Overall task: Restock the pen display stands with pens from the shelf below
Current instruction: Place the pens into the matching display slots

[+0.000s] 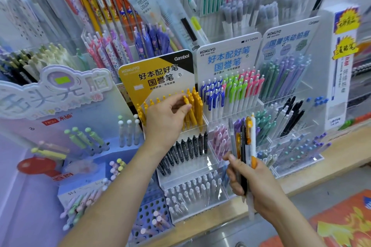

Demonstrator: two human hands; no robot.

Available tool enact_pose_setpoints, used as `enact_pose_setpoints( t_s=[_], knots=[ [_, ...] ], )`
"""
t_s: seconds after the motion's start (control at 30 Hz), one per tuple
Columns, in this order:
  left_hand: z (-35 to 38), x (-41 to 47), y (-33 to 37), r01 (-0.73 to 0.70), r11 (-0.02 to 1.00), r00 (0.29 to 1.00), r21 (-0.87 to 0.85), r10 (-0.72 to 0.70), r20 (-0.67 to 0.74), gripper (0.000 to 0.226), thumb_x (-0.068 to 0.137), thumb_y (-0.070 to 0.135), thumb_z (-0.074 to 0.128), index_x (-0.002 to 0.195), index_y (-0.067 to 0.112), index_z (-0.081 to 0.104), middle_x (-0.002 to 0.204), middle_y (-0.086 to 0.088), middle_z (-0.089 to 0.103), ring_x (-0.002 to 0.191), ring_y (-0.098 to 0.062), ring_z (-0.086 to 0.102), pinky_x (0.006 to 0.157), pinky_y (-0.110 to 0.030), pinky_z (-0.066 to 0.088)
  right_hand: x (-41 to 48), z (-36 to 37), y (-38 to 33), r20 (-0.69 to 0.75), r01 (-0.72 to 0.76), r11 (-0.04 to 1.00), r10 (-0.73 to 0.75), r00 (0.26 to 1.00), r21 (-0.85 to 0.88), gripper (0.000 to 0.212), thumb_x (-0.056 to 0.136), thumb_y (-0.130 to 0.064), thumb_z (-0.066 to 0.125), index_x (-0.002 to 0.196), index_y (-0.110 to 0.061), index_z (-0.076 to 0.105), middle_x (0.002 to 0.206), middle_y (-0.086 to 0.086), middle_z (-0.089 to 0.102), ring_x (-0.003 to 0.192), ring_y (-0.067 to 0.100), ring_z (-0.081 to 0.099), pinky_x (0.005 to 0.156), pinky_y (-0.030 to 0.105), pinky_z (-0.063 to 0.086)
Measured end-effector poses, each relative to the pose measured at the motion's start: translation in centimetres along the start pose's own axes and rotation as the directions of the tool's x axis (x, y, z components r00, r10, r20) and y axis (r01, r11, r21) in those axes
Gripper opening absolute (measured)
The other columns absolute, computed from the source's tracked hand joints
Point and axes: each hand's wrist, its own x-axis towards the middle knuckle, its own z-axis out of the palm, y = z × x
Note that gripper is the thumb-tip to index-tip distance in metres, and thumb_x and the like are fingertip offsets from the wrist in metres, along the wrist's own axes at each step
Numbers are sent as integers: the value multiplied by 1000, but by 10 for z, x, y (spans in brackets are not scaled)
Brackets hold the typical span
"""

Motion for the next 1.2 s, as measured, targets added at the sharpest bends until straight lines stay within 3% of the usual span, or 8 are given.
enact_pose_setpoints(
  t_s=[0.13,0.27,0.4,0.5,0.63,0.87,1.07,1.2],
  knots=[
    [5,1,-1,-27,997,999,69,24,42,30,84,14,73,113,20,69,89,9,69,87,0,65,83,-14,53,2,0,-1,4,20,999,-19,1000,-35,27,86,-27,63,93,-5,49,67,12,52,39,17,38,39,25,31],
    [8,3,-1,-170,971,984,167,159,75,24,85,14,71,109,16,71,87,7,69,81,-9,65,79,-31,57,3,-1,-1,-14,33,999,-33,999,-23,24,90,-26,61,97,-7,49,73,13,55,40,19,40,39,24,32],
    [12,5,-6,-248,925,968,288,228,104,31,85,18,71,115,13,69,97,0,70,82,-6,55,79,-21,47,3,-1,-4,-2,51,999,-51,999,-4,20,91,-21,60,94,-3,51,71,14,55,42,19,43,38,24,31],
    [12,7,-4,-235,915,971,329,204,126,30,84,19,72,114,14,70,87,4,64,77,-4,46,74,-15,36,2,-2,-5,18,42,999,-43,999,14,23,88,-22,63,85,-1,55,69,17,54,45,19,47,38,24,33],
    [12,10,0,-217,891,973,400,164,163,28,86,25,70,113,18,68,85,6,61,79,-15,55,71,-26,42,2,-2,-6,50,25,996,-29,998,82,25,87,-23,62,70,-5,61,66,18,51,42,18,45,37,22,34],
    [11,13,5,-193,849,972,491,97,214,29,87,34,67,114,24,64,80,11,47,80,-16,54,65,-28,40,2,0,-8,82,41,992,-51,995,123,17,87,-17,60,80,-3,54,68,14,56,40,15,45,36,20,34],
    [0,-4,22,-17,986,998,168,5,70,26,87,28,69,112,27,67,69,9,57,66,-6,52,61,-22,45,2,1,-8,96,49,993,-59,994,108,21,87,-17,61,67,-9,62,69,17,55,40,17,44,37,20,35],
    [1,-29,41,345,926,895,-151,-277,350,29,80,42,69,105,29,68,88,7,71,79,-2,65,64,-16,50,1,4,-9,112,68,996,-74,991,58,17,86,-19,63,74,-7,61,68,17,56,42,18,44,39,21,35]
  ],
)
